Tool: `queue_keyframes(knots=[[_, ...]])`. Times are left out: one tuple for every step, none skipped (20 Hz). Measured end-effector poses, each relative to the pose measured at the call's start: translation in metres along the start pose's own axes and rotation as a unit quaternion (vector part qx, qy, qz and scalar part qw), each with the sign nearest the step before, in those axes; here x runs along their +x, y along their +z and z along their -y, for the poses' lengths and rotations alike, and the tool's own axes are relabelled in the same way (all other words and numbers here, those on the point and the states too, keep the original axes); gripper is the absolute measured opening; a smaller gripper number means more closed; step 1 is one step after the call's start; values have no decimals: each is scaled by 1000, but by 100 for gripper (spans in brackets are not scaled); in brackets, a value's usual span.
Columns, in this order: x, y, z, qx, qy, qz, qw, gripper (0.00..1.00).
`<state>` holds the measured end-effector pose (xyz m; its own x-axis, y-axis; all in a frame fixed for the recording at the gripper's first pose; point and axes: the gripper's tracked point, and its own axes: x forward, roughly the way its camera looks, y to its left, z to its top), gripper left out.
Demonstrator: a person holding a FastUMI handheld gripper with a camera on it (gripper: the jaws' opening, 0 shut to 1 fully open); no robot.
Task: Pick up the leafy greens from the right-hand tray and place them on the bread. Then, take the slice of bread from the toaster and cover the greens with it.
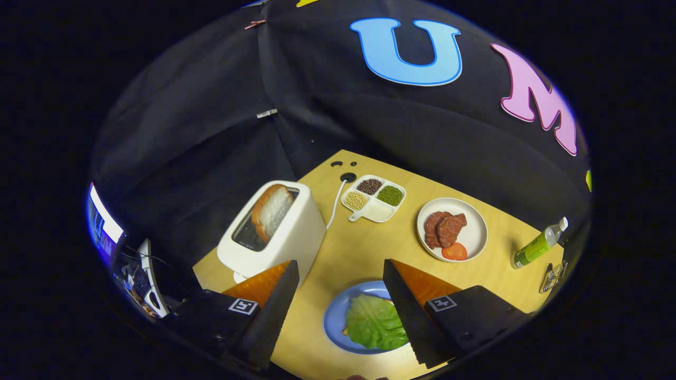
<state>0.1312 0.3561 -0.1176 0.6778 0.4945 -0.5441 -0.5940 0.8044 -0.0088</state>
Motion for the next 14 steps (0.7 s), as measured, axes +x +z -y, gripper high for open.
queue_keyframes(knots=[[4, 10, -7, -2, 4, 3, 1000, 100], [8, 20, -16, -6, 6, 6, 1000, 100], [12, 27, -24, -12, 9, 8, 1000, 100], [18, 33, -31, -18, 10, 9, 1000, 100], [25, 38, -37, -27, 8, 7, 1000, 100], [30, 42, -44, -33, 8, 7, 999, 100], [37, 44, -51, -37, 9, 7, 999, 100], [44, 46, -59, -38, 11, 5, 999, 100], [50, 47, -66, -38, 14, 1, 999, 100], [56, 49, -73, -38, 16, -1, 999, 100], [62, 49, -79, -39, 18, -3, 999, 100], [70, 50, -82, -42, 17, -4, 999, 100], [76, 49, -84, -45, 13, -5, 999, 100], [83, 49, -86, -46, 8, -9, 999, 100]])
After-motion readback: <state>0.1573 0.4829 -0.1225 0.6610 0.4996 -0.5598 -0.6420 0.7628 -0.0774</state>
